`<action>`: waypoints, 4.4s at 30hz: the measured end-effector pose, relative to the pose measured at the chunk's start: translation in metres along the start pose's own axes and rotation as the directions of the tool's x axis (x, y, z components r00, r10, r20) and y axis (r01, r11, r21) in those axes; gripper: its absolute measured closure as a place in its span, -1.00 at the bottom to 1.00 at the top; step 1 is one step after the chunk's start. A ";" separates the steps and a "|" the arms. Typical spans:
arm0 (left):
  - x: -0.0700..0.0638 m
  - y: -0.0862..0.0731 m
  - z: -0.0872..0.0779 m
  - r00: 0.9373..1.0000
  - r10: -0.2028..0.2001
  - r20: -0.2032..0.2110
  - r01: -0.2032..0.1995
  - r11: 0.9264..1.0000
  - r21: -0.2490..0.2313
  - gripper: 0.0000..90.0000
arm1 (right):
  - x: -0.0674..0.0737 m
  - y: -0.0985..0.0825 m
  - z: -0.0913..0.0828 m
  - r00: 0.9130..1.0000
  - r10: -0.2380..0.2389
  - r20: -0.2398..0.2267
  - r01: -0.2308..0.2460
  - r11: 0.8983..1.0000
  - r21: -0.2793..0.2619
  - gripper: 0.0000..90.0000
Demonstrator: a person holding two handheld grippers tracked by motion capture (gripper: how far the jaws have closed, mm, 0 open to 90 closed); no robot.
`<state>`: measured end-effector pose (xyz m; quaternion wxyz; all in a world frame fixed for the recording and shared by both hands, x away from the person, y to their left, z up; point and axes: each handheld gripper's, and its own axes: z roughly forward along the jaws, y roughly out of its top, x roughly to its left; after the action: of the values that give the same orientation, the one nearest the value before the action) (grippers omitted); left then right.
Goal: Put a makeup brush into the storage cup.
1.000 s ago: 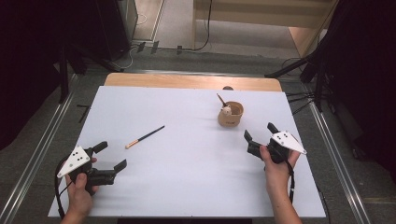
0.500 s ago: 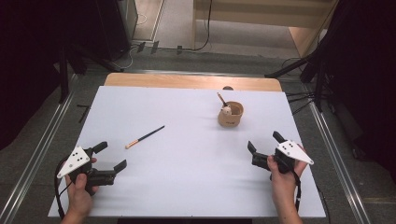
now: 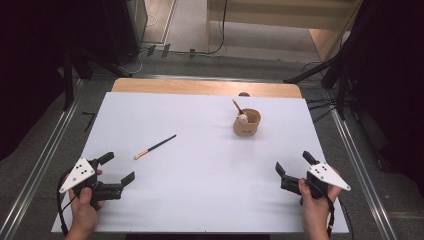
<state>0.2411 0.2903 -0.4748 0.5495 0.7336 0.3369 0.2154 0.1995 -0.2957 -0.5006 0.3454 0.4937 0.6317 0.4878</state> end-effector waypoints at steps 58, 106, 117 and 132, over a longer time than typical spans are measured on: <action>0.000 0.017 0.007 1.000 0.016 0.009 -0.017 0.998 0.058 -0.96 | -0.019 -0.012 -0.050 0.996 0.063 -0.064 -0.065 0.998 -0.026 -1.00; 0.039 0.054 0.126 1.000 -0.025 0.009 0.014 0.788 0.615 -0.32 | -0.021 -0.013 -0.048 0.995 0.074 -0.065 -0.074 0.997 -0.007 -1.00; 0.042 0.063 0.143 1.000 0.016 0.006 -0.015 0.673 0.740 0.17 | -0.021 -0.014 -0.047 0.995 0.070 -0.065 -0.070 0.998 -0.004 -1.00; 0.036 0.064 0.166 0.991 0.109 0.075 -0.122 0.535 0.836 0.71 | -0.021 -0.015 -0.047 0.995 0.073 -0.066 -0.073 0.997 0.001 -1.00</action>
<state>0.3957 0.1957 -0.4658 0.1191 0.9288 0.3459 0.0589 0.1583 -0.3293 -0.5023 0.3065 0.4999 0.6240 0.5165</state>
